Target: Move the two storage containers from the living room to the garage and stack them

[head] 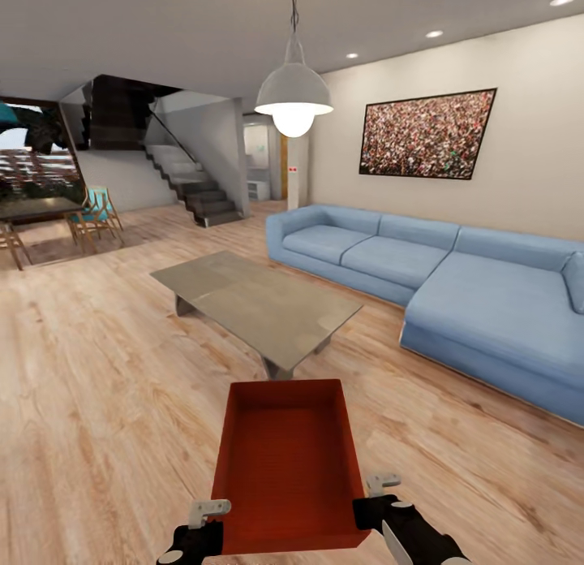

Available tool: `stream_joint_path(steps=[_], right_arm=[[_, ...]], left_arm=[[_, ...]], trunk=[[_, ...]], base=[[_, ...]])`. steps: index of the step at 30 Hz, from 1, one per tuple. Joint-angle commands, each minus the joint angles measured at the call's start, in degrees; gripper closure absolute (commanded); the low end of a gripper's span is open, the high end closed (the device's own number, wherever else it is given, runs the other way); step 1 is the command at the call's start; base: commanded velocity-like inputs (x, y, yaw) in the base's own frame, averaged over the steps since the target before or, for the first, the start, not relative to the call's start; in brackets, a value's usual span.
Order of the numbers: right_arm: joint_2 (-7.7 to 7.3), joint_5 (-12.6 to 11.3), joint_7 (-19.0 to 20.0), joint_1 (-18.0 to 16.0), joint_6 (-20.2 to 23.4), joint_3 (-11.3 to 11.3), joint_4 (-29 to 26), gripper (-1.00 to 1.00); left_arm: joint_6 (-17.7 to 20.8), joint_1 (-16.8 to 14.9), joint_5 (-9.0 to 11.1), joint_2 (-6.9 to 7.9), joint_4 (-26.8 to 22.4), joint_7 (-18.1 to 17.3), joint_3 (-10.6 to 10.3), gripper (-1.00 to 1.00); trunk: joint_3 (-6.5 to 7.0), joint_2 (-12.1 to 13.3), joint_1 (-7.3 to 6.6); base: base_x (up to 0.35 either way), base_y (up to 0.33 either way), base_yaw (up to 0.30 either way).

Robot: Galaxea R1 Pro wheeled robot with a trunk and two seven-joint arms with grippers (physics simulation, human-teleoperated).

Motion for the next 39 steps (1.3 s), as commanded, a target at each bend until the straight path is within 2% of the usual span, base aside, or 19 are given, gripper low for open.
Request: stream_joint_path(steps=[1,39], right_arm=[[-0.08,1.31,-0.37,-0.06,0.38,-2.25,0.00,1.00],[-0.13,1.31,-0.38,-0.04,0.35,-2.25,0.07,1.00]], left_arm=[[-0.67,-0.02,-0.05,0.40,-0.11,1.05,0.22,1.00],[-0.67,-0.02,-0.05,0.40,-0.11,1.00,0.22,1.00]], trunk=[[-0.08,-0.03,-0.01],[-1.16,-0.03,-0.01]], base=[[0.000,0.000,0.255],[0.000,0.000,0.255]])
